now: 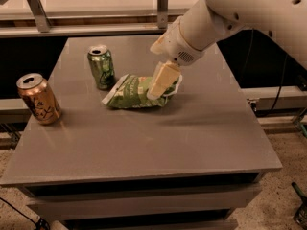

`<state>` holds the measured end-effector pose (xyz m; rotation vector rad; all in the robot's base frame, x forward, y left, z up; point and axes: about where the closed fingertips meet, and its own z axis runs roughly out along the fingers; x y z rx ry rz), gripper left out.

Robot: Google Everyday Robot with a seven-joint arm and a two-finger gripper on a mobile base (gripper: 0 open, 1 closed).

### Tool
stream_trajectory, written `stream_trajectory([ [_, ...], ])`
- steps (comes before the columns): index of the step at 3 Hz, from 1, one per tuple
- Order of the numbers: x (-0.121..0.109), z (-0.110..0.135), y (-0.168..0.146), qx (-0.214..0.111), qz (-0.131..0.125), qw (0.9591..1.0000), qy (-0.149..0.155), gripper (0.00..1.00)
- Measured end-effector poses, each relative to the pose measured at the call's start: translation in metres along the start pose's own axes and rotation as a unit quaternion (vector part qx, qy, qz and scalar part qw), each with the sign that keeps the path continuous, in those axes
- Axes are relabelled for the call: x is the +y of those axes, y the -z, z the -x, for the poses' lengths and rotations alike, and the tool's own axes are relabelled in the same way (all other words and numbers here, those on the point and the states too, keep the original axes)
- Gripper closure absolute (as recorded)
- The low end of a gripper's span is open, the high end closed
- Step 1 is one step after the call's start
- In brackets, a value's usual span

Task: Move green jalapeno chip bag near green can

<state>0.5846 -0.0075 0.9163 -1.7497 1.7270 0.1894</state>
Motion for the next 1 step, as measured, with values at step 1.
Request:
stream_trajectory([
  [1, 0.0000, 0.0000, 0.0000, 0.000, 0.000, 1.0000, 0.000, 0.00],
])
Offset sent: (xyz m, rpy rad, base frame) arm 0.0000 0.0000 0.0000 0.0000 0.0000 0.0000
